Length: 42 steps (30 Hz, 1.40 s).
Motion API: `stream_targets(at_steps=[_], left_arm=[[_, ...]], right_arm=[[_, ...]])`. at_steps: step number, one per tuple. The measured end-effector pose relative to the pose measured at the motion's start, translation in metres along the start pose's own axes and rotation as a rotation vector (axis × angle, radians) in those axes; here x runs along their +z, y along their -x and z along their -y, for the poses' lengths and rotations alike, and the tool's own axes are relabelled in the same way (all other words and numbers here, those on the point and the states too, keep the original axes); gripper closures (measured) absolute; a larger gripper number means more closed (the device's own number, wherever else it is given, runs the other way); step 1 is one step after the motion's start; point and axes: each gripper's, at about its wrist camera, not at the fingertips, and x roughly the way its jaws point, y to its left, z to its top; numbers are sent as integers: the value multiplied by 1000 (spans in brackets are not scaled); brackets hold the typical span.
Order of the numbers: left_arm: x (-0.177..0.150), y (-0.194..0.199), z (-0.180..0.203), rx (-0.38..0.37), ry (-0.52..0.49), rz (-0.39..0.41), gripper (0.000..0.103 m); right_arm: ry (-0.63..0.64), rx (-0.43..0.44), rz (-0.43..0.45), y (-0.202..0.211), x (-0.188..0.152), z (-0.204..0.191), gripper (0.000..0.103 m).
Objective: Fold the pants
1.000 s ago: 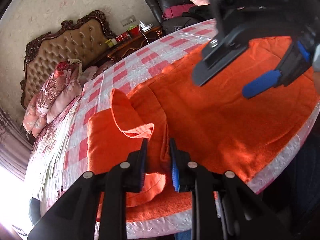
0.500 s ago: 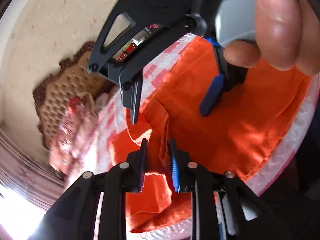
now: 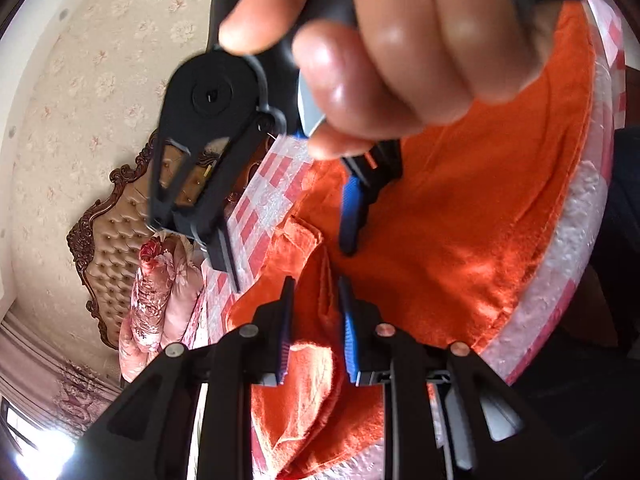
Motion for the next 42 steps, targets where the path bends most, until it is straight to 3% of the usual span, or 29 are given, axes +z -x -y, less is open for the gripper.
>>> stream_targets(at_steps=[7, 9, 10, 16, 21, 28, 29, 30, 31, 32, 39, 42], left_arm=[[4, 13, -12, 11, 63, 23, 82], [7, 17, -13, 9, 68, 28, 82], [10, 19, -11, 4, 68, 32, 82], [38, 27, 11, -97, 109, 103, 89], [48, 19, 37, -174, 111, 102, 92], [46, 25, 35, -180, 156, 109, 97], [43, 28, 32, -185, 176, 117, 91], [39, 30, 30, -178, 187, 121, 58], [35, 35, 30, -166, 195, 130, 40], [29, 41, 32, -168, 196, 145, 35], [24, 44, 52, -113, 164, 87, 61], [28, 39, 62, -109, 120, 58, 60]], right_arm=[[33, -59, 53, -9, 8, -13, 49], [34, -68, 82, -4, 7, -9, 87], [43, -93, 108, 1, 8, -9, 95], [205, -314, 213, 34, -3, -15, 95], [138, -317, 182, 26, -3, 26, 96], [170, -312, 226, 41, -16, 18, 97], [161, -300, 228, 43, -15, 20, 97], [152, -292, 227, 44, -15, 19, 97], [141, -280, 223, 45, -14, 21, 97], [128, -271, 216, 45, -14, 23, 97], [77, -286, 187, 47, -12, 16, 97], [48, -284, 179, 48, -11, 13, 97]])
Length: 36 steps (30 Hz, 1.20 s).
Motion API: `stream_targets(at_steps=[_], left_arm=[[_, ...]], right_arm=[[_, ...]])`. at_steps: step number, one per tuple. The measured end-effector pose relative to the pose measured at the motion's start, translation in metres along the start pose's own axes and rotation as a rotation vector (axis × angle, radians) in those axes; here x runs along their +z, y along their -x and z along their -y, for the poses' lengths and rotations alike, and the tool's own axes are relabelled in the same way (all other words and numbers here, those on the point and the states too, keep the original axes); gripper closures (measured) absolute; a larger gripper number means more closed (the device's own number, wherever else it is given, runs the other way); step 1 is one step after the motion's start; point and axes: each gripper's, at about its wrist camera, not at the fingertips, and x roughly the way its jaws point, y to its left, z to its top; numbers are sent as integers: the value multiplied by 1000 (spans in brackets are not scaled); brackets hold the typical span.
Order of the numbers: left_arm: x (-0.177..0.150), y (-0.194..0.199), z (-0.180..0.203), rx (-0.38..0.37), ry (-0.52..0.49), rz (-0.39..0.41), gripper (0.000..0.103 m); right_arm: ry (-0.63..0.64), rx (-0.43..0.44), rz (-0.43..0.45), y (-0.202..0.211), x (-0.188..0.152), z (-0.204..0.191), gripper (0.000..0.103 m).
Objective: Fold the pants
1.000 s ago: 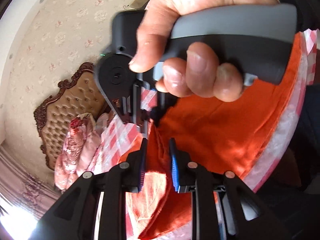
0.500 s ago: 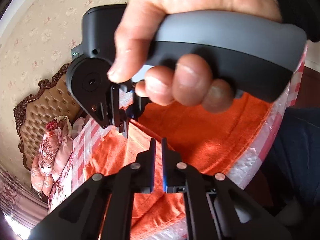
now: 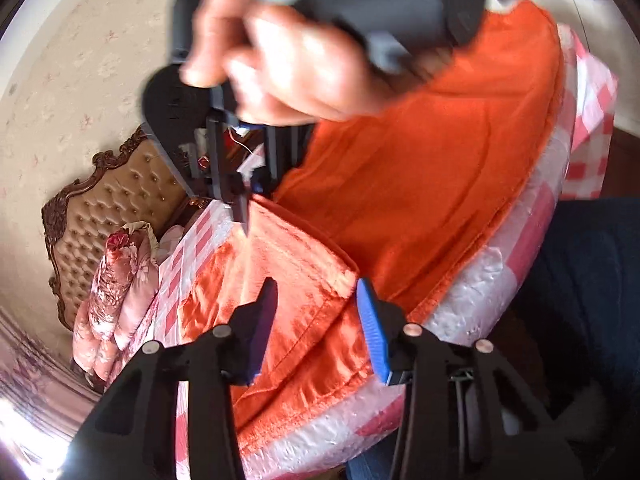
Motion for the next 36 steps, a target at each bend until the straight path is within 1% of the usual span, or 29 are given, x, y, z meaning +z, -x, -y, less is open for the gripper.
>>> stream_targets(at_steps=[1, 3, 5, 6, 7, 8, 9, 11, 15, 18, 21, 23, 24, 27, 29, 30, 31, 32, 34, 35, 36], left_arm=[[1, -6, 3, 3, -30, -29, 60], [2, -13, 2, 25, -86, -27, 61], [5, -15, 0, 24, -75, -43, 61], [7, -18, -5, 11, -44, -62, 64], [8, -20, -9, -3, -29, -76, 67], [9, -22, -9, -13, -20, -90, 74], [11, -22, -8, -21, -18, -99, 85], [12, -23, -8, -39, -15, -112, 95], [16, 5, -20, -79, 32, -54, 97], [19, 21, -26, -117, 65, -18, 98], [20, 21, -25, -126, 61, -16, 99], [18, 18, -20, -137, 58, -21, 99], [19, 14, -25, -144, 59, -17, 99], [20, 16, -23, -154, 56, -10, 99], [19, 14, -21, -156, 56, -22, 99], [17, 10, -19, -155, 53, -28, 96], [15, 9, -19, -172, 51, -26, 96], [14, 10, -20, -209, 57, -21, 95], [11, 18, -27, -265, 93, 4, 84], [8, 23, -38, -302, 149, 11, 70], [3, 26, -52, -342, 223, 10, 61]], right_arm=[[-14, -6, -7, 0, 1, -1, 97], [-33, -6, -15, 0, 1, 0, 97], [-38, -10, -18, 2, 1, 0, 97], [-44, -6, -21, 2, 0, 1, 97], [-47, -1, -23, 3, -1, 2, 97], [-50, 5, -25, 3, -2, 3, 97], [-57, 17, -28, 4, -3, 4, 97], [-55, 25, -27, 6, -4, 4, 97], [-30, -6, -3, 12, -4, 5, 97], [5, -49, 16, 14, -4, 5, 97], [64, -150, 23, 5, -6, 6, 97], [84, -191, 26, -4, -11, 9, 97], [95, -201, 33, -6, -14, 9, 97], [134, -215, 74, -2, -20, 2, 97], [163, -231, 89, 0, -23, -2, 96], [181, -246, 88, -3, -25, -2, 96], [187, -258, 88, -6, -26, -2, 96], [186, -267, 92, -8, -26, 0, 95], [192, -285, 124, -5, -33, 0, 93], [204, -301, 139, -2, -35, 1, 91], [216, -322, 152, 0, -37, 1, 84]])
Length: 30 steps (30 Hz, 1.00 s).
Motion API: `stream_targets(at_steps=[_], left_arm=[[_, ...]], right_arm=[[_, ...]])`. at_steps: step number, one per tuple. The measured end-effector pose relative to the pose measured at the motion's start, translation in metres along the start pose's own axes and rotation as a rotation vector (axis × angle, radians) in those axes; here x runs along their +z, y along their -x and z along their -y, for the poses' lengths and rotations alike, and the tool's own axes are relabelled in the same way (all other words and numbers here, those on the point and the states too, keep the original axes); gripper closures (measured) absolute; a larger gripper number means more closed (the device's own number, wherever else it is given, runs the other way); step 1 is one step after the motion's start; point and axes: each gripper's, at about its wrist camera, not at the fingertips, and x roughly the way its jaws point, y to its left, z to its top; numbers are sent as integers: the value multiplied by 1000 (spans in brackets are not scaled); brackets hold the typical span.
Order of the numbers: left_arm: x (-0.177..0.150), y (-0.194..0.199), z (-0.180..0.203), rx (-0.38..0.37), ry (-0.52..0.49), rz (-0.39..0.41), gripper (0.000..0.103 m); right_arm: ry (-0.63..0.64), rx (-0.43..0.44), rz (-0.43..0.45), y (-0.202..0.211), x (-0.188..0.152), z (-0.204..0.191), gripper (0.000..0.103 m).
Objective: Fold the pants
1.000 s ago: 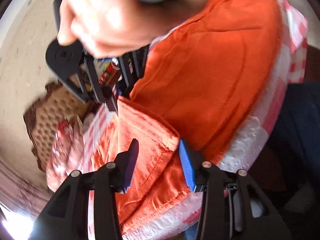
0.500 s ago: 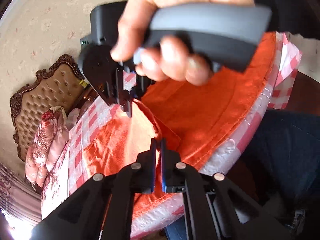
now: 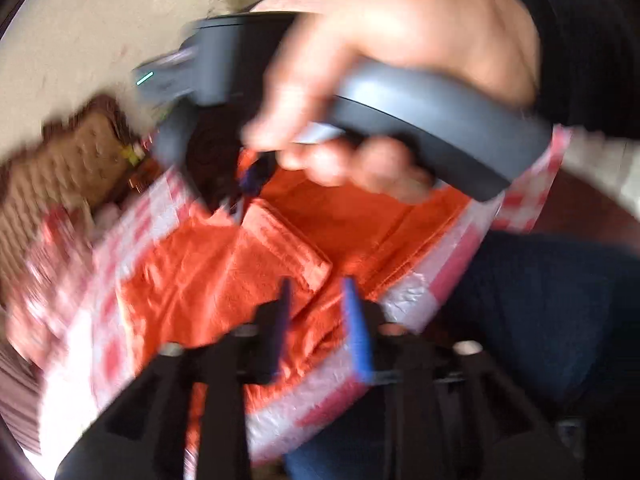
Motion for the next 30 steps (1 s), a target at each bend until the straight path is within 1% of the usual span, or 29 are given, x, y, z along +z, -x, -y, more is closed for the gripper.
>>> stream_targets(at_steps=[1, 2, 3, 4, 5, 6, 7, 8, 9, 10, 11, 12, 13, 14, 15, 17, 18, 20, 21, 22, 24, 25, 26, 27, 28, 29, 30], left_arm=[[-2, 8, -17, -31, 77, 10, 59], [-6, 18, -32, -40, 155, 27, 55], [-11, 30, -55, -22, 250, 59, 50], [-16, 38, -73, 16, 319, 85, 48], [-23, 44, -96, 74, 402, 104, 43], [-27, 44, -112, 95, 454, 105, 42], [-33, 41, -133, 109, 511, 101, 42], [-39, 33, -153, 138, 560, 82, 44], [-41, 27, -163, 146, 574, 69, 45], [-41, 17, -176, 127, 594, 41, 50], [-39, 8, -187, 105, 615, 13, 64], [-38, -5, -198, 72, 642, -18, 83], [-34, -19, -206, 42, 642, -43, 91], [-28, -29, -209, 36, 616, -53, 97], [-26, -35, -209, 38, 597, -62, 98], [-17, -56, -216, -9, 568, -97, 97], [-16, -70, -226, 18, 570, -120, 97], [-24, -99, -255, 46, 638, -184, 98], [-29, -103, -264, 51, 671, -180, 101], [-31, -103, -274, 44, 709, -172, 101], [-25, -98, -280, 108, 709, -164, 101], [-21, -93, -280, 111, 708, -151, 101], [-17, -90, -279, 92, 715, -135, 100], [-14, -90, -276, 76, 710, -134, 100], [-12, -94, -273, 67, 700, -156, 98], [-13, -103, -270, 61, 696, -200, 92], [-17, -108, -271, 87, 707, -222, 91]], right_arm=[[11, -37, 10, 3, -2, 1, 82], [15, -74, 18, 6, -4, 2, 76], [20, -115, 45, 15, -7, 3, 74], [21, -142, 76, 24, -8, 7, 74], [20, -188, 125, 38, -12, 7, 74], [27, -211, 176, 51, -17, 3, 73], [40, -196, 207, 60, -22, -4, 73], [55, -172, 232, 67, -28, -11, 73], [83, -151, 253, 69, -37, -26, 73], [113, -149, 253, 66, -43, -36, 74], [145, -154, 255, 61, -49, -46, 74], [179, -169, 246, 51, -56, -56, 74], [187, -172, 219, 43, -59, -60, 74], [184, -163, 174, 33, -62, -61, 75], [178, -162, 157, 27, -64, -61, 75], [185, -194, 135, 16, -71, -58, 75], [205, -201, 146, 16, -74, -59, 75], [228, -213, 148, 17, -77, -62, 75], [223, -211, 149, 18, -77, -61, 75], [218, -208, 150, 17, -79, -61, 75], [217, -210, 147, 16, -80, -61, 75], [219, -209, 146, 15, -83, -61, 75], [222, -206, 146, 15, -83, -61, 75], [222, -204, 145, 14, -83, -61, 75], [218, -198, 142, 14, -84, -60, 75], [212, -190, 140, 15, -84, -59, 75], [211, -187, 140, 16, -85, -58, 75]])
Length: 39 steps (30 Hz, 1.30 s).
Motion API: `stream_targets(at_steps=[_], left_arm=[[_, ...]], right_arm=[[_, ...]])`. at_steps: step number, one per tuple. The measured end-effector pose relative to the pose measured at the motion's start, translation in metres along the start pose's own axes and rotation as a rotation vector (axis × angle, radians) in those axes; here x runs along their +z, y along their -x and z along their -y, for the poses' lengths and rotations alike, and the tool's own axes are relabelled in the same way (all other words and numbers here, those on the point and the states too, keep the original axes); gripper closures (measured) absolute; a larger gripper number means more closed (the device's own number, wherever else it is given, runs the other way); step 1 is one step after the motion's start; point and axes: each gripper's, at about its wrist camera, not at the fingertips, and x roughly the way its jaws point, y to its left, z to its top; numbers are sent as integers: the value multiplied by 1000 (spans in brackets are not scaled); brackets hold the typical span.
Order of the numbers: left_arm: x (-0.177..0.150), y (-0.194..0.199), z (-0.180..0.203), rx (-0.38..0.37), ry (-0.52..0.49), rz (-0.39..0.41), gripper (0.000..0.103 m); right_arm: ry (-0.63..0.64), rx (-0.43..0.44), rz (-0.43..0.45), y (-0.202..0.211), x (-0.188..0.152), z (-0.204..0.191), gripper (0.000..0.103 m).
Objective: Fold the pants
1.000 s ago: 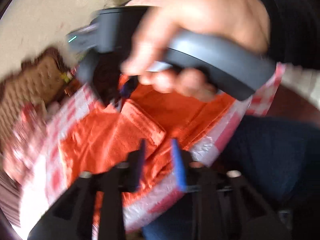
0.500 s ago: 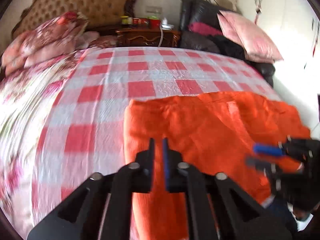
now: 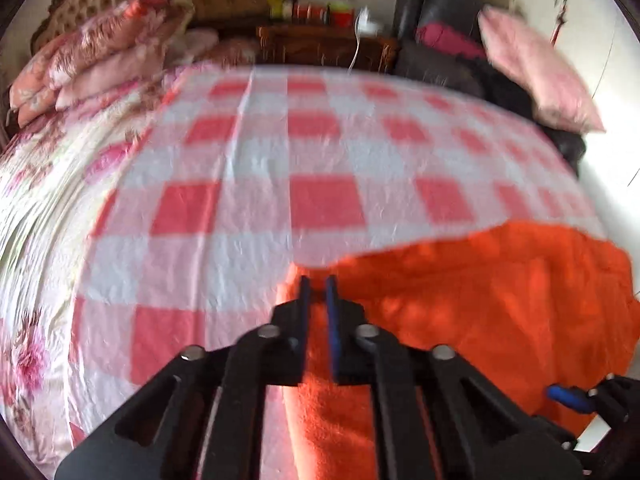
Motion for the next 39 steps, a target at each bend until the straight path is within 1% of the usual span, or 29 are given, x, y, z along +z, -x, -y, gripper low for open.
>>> stream_targets(at_steps=[1, 2, 3, 5, 6, 8, 10, 11, 12, 13, 14, 16, 18, 19, 21, 22, 23, 24, 26, 28, 29, 30, 31, 32, 35, 39], left_arm=[[0, 2, -4, 28, 32, 9, 91], [-1, 15, -8, 82, 67, 35, 87], [-3, 30, -9, 100, 79, 81, 79], [-17, 66, -9, 101, 86, 160, 70], [-25, 75, -7, 102, 81, 164, 70], [-55, 94, 6, 63, 37, 159, 70], [-79, 99, 18, 64, -3, 134, 70], [-96, 96, 23, 78, -11, 100, 71], [-105, 92, 23, 76, -2, 73, 71], [-116, 87, 22, 68, 10, 36, 72], [-127, 80, 21, 76, 14, -1, 74], [-137, 81, 20, 75, 10, -9, 73], [-141, 82, 20, 84, 4, -1, 71], [-141, 85, 20, 90, 2, 15, 71], [-137, 94, 24, 101, -2, 93, 70], [-132, 100, 29, 102, -18, 144, 69], [-127, 101, 32, 100, -27, 160, 65], [-121, 100, 37, 97, -39, 171, 65], [-112, 93, 44, 90, -50, 166, 65], [-109, 85, 52, 85, -66, 136, 65], [-109, 81, 56, 69, -69, 121, 67], [-110, 76, 56, 42, -62, 103, 76], [-112, 68, 57, 17, -54, 68, 79], [-114, 59, 57, 13, -53, 35, 83], [-121, 57, 65, 53, -100, 53, 83], [-125, 55, 65, 54, -81, 67, 83]], right_arm=[[4, 0, 3, 0, -1, 0, 75], [9, -1, 4, 0, -1, -1, 75], [7, 0, 3, 1, -1, -1, 75], [-5, 11, 4, 1, 0, 1, 75], [-12, 16, 2, 1, 1, 3, 75], [-70, 37, 4, 6, 3, 10, 75], [-94, 12, 31, 10, 6, 13, 74], [-93, -12, 35, 9, 6, 13, 73], [-92, -21, 23, 7, 5, 13, 72], [-100, -33, -11, 0, 3, 13, 71], [-118, -32, 0, 1, 1, 15, 68], [-106, -61, -10, 1, 0, 12, 64], [-119, -77, -17, 2, -1, 12, 57], [-129, -79, -22, 1, -1, 14, 55], [-151, -84, -38, 1, -2, 17, 48], [-157, -88, -45, 1, -1, 18, 47], [-164, -90, -53, 1, -2, 20, 45], [-169, -92, -59, 1, -2, 21, 42], [-178, -104, -65, 0, -3, 21, 40], [-178, -120, -71, 0, -2, 19, 39], [-178, -128, -73, 0, -2, 19, 39], [-185, -129, -77, 0, -2, 19, 38], [-193, -127, -80, 0, -2, 20, 38], [-203, -126, -84, -1, -2, 21, 36], [-211, -128, -98, -3, 0, 25, 31], [-234, -124, -115, -5, 1, 28, 28]])
